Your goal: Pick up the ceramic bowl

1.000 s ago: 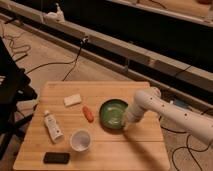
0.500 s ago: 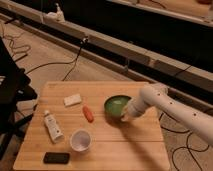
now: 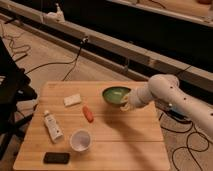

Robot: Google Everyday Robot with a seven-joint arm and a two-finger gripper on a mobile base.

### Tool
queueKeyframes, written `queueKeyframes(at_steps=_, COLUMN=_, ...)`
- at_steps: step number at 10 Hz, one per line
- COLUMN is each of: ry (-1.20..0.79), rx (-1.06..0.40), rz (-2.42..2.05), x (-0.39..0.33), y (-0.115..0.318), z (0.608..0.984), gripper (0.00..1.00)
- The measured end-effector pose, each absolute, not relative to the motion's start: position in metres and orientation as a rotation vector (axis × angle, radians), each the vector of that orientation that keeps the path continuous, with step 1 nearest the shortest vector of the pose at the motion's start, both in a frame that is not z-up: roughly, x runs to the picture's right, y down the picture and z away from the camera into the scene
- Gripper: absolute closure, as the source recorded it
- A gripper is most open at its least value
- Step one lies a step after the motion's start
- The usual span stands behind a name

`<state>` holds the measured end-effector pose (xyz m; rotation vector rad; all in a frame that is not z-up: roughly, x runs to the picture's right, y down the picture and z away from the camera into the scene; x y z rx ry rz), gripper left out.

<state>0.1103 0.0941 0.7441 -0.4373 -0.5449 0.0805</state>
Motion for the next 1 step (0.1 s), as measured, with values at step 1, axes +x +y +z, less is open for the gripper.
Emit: queueKeyframes(at_steps=1, ry=-0.546, rx=-0.438, rz=0.079, x=0.1090, y=0.0936, z=0.7438, gripper=1.00)
